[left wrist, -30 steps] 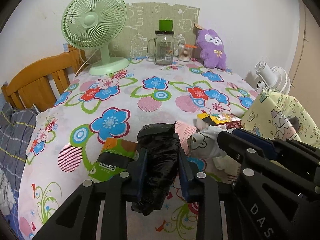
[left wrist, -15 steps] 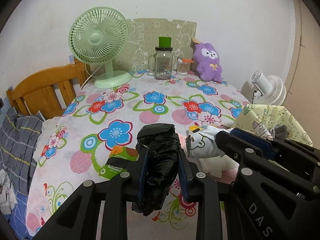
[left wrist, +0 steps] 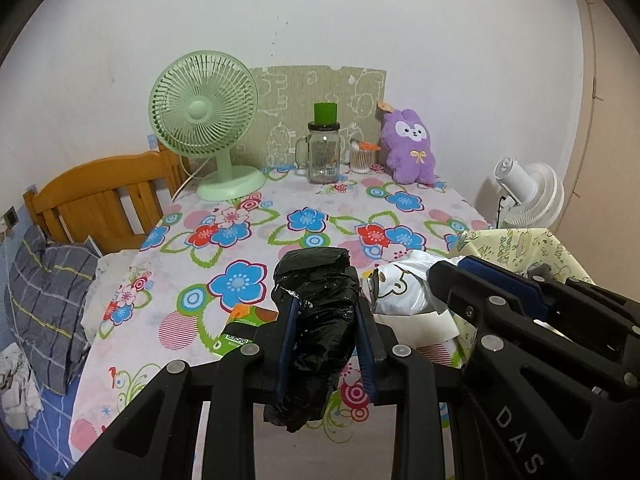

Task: Organize soft objects
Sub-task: 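Lift the umbrella with the left gripper while the right gripper carries the cloth toward the box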

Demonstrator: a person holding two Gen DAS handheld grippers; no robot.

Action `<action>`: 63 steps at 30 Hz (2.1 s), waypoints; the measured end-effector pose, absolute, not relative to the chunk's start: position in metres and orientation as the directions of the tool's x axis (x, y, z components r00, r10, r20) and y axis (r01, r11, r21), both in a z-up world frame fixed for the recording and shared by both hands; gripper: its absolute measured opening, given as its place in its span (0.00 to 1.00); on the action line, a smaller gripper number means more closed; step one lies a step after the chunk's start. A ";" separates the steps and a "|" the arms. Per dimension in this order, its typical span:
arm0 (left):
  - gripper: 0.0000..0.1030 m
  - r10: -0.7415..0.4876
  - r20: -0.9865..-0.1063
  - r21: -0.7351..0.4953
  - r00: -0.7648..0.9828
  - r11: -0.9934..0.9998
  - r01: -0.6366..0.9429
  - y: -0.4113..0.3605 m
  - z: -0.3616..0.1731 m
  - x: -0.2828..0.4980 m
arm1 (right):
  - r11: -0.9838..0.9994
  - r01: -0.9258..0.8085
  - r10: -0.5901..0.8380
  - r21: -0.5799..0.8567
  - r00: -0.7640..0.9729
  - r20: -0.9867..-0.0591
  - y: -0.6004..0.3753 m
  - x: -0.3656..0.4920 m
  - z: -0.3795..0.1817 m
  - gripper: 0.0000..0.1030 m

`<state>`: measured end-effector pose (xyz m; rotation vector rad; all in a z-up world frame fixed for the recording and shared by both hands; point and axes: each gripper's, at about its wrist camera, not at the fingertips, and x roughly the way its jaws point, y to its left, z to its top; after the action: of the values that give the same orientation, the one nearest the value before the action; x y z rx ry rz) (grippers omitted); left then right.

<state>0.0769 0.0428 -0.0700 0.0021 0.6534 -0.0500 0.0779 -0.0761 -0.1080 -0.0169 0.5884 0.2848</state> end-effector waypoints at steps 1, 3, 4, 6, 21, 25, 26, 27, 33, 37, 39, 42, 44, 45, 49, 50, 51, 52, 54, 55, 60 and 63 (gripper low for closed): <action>0.26 -0.044 -0.605 -0.013 0.795 0.999 0.046 0.042 -0.068 0.076 | 0.960 -0.271 0.262 0.065 0.795 -0.548 -0.077 0.077 -0.106 0.18; 0.26 -0.043 -0.603 -0.013 0.797 0.999 0.044 0.039 -0.064 0.073 | 0.960 -0.274 0.265 0.065 0.800 -0.539 -0.080 0.073 -0.102 0.18; 0.26 -0.043 -0.600 -0.013 0.799 0.999 0.044 0.038 -0.063 0.072 | 0.959 -0.275 0.266 0.064 0.801 -0.536 -0.082 0.071 -0.100 0.18; 0.26 -0.041 -0.596 -0.010 0.802 0.999 0.043 0.034 -0.060 0.070 | 0.959 -0.277 0.268 0.064 0.804 -0.531 -0.085 0.068 -0.097 0.18; 0.27 -0.051 -0.583 -0.024 0.811 0.999 0.046 0.004 -0.049 0.068 | 0.961 -0.270 0.260 0.056 0.822 -0.506 -0.119 0.062 -0.083 0.18; 0.27 -0.056 -0.579 -0.029 0.813 0.998 0.048 -0.008 -0.045 0.069 | 0.964 -0.261 0.251 0.051 0.833 -0.493 -0.130 0.061 -0.077 0.18; 0.27 -0.057 -0.579 -0.029 0.813 0.998 0.050 -0.011 -0.044 0.069 | 0.965 -0.259 0.250 0.051 0.834 -0.493 -0.133 0.061 -0.077 0.18; 0.27 -0.060 -0.580 -0.029 0.813 0.998 0.053 -0.014 -0.044 0.070 | 0.965 -0.256 0.248 0.051 0.835 -0.492 -0.136 0.062 -0.076 0.18; 0.27 -0.070 -0.582 -0.022 0.810 0.997 0.070 -0.032 -0.041 0.074 | 0.970 -0.239 0.234 0.053 0.842 -0.485 -0.154 0.065 -0.072 0.18; 0.27 -0.084 -0.581 -0.027 0.810 0.996 0.084 -0.045 -0.039 0.077 | 0.972 -0.229 0.226 0.054 0.845 -0.484 -0.165 0.068 -0.071 0.18; 0.27 -0.091 -0.581 -0.029 0.809 0.995 0.092 -0.051 -0.039 0.080 | 0.974 -0.220 0.217 0.050 0.849 -0.482 -0.172 0.069 -0.070 0.18; 0.27 -0.103 -0.582 -0.030 0.807 0.994 0.105 -0.061 -0.039 0.083 | 0.977 -0.209 0.207 0.048 0.852 -0.481 -0.181 0.071 -0.069 0.18; 0.27 -0.107 -0.584 -0.028 0.805 0.993 0.112 -0.067 -0.039 0.084 | 0.978 -0.201 0.200 0.051 0.853 -0.482 -0.188 0.072 -0.069 0.18; 0.27 -0.109 -0.584 -0.027 0.804 0.993 0.114 -0.070 -0.039 0.085 | 0.979 -0.197 0.197 0.052 0.854 -0.482 -0.191 0.073 -0.070 0.18; 0.27 -0.122 -0.586 -0.027 0.801 0.991 0.131 -0.083 -0.040 0.089 | 0.982 -0.179 0.182 0.053 0.857 -0.481 -0.203 0.076 -0.070 0.18; 0.27 -0.126 -0.586 -0.030 0.801 0.990 0.135 -0.085 -0.040 0.089 | 0.983 -0.177 0.181 0.053 0.858 -0.481 -0.205 0.076 -0.070 0.18; 0.27 -0.132 -0.586 -0.033 0.799 0.990 0.140 -0.088 -0.040 0.090 | 0.984 -0.172 0.177 0.054 0.859 -0.481 -0.209 0.076 -0.070 0.18; 0.27 -0.136 -0.585 -0.035 0.800 0.989 0.143 -0.091 -0.040 0.090 | 0.984 -0.170 0.176 0.055 0.859 -0.481 -0.211 0.076 -0.070 0.18; 0.27 -0.144 -0.582 -0.037 0.800 0.988 0.151 -0.097 -0.039 0.092 | 0.985 -0.161 0.167 0.052 0.863 -0.477 -0.218 0.077 -0.070 0.18; 0.27 -0.149 -0.580 -0.038 0.801 0.987 0.156 -0.100 -0.039 0.092 | 0.986 -0.158 0.163 0.051 0.864 -0.476 -0.219 0.077 -0.070 0.18; 0.27 -0.167 -0.581 -0.038 0.797 0.983 0.178 -0.115 -0.039 0.098 | 0.989 -0.136 0.143 0.050 0.869 -0.474 -0.233 0.080 -0.070 0.18; 0.28 -0.176 -0.588 -0.042 0.790 0.981 0.187 -0.122 -0.042 0.102 | 0.991 -0.125 0.133 0.049 0.869 -0.477 -0.241 0.084 -0.073 0.18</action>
<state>0.1018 -0.1218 -0.0421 0.0188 0.6306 -0.1956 0.0837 -0.2412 -0.0730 0.0172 0.5008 0.1347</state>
